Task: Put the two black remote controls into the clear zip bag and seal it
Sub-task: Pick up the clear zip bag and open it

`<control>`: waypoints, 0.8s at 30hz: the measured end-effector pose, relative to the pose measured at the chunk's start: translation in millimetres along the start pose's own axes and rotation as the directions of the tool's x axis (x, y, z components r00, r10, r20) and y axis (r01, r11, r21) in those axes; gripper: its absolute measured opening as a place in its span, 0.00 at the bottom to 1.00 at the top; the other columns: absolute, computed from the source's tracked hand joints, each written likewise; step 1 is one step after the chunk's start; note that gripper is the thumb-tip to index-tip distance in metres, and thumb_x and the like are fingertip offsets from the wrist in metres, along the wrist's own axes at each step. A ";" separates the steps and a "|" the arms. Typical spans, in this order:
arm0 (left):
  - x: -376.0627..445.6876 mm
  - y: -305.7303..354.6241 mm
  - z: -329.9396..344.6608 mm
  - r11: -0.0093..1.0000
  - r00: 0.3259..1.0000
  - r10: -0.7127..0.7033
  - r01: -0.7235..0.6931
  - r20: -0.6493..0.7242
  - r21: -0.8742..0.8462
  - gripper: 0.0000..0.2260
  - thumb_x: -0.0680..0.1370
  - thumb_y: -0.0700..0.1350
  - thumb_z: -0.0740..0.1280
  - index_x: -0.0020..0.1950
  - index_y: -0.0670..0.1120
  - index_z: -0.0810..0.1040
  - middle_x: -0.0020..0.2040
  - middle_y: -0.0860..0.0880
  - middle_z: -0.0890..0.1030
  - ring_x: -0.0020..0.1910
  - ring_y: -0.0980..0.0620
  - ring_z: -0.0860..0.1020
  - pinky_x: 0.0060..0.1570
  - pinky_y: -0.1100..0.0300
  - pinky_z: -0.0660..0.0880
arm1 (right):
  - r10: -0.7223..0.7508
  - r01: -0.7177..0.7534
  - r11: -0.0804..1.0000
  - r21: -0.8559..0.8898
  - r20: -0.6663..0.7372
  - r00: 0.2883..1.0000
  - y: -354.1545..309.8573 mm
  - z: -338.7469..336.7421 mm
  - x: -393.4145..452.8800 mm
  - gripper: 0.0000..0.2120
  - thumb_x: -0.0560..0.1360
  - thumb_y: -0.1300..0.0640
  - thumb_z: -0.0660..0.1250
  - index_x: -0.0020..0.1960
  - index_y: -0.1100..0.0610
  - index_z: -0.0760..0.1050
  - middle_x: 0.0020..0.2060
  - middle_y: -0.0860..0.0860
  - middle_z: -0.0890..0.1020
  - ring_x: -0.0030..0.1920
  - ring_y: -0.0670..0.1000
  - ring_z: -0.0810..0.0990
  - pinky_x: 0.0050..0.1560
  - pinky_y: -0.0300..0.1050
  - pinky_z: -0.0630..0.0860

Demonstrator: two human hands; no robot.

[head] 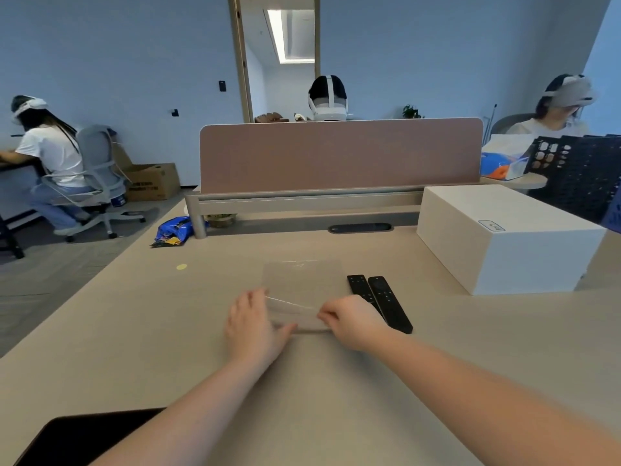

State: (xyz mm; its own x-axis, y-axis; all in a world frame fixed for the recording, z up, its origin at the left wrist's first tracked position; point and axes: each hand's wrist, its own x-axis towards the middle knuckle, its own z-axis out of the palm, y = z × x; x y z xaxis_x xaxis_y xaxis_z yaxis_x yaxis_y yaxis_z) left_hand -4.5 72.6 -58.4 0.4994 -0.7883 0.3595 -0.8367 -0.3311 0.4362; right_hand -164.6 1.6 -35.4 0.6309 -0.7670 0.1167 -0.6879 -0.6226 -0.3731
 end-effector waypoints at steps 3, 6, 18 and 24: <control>1.6 0.6 1.6 0.901 0.976 -0.218 0.194 -0.017 -0.388 0.33 0.61 0.51 0.79 0.59 0.41 0.70 0.58 0.42 0.72 0.55 0.41 0.74 0.56 0.52 0.72 | 0.107 -0.098 0.972 0.215 -0.031 0.994 -0.4 -7.9 4.2 0.14 0.79 0.56 0.60 0.38 0.54 0.80 0.36 0.54 0.81 0.41 0.56 0.77 0.43 0.46 0.74; 0.6 13.9 -2.4 0.671 0.913 -0.311 0.409 0.266 -0.619 0.17 0.67 0.52 0.75 0.46 0.41 0.77 0.41 0.46 0.78 0.38 0.47 0.77 0.40 0.56 0.75 | 0.176 -0.159 0.935 0.315 -0.024 0.984 -2.7 -9.6 7.1 0.19 0.78 0.57 0.60 0.28 0.52 0.69 0.27 0.50 0.72 0.34 0.51 0.69 0.36 0.43 0.67; 16.0 22.5 2.5 0.392 0.874 -0.177 0.484 0.452 -0.782 0.08 0.74 0.38 0.69 0.35 0.44 0.80 0.32 0.48 0.79 0.32 0.56 0.77 0.33 0.67 0.74 | 0.128 -0.123 0.947 0.297 0.006 0.992 -2.1 -10.7 3.7 0.13 0.78 0.53 0.63 0.58 0.58 0.80 0.55 0.54 0.83 0.57 0.52 0.80 0.59 0.44 0.74; 15.9 27.1 1.2 0.501 0.905 -0.128 0.412 0.405 -0.761 0.09 0.71 0.41 0.73 0.30 0.46 0.80 0.29 0.47 0.78 0.29 0.53 0.73 0.31 0.67 0.71 | 0.099 -0.073 0.944 0.323 -0.063 0.993 -13.5 -9.0 -1.0 0.18 0.74 0.45 0.68 0.58 0.56 0.80 0.52 0.51 0.85 0.52 0.49 0.82 0.53 0.40 0.74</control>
State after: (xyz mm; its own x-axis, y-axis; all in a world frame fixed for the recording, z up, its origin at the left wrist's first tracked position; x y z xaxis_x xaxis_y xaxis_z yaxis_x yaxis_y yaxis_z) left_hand -19.5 50.5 -41.8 0.4680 -0.8814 -0.0648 -0.0426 -0.0957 0.9945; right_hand -159.3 9.4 -22.2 0.5360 -0.8330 0.1369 -0.5797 -0.4811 -0.6577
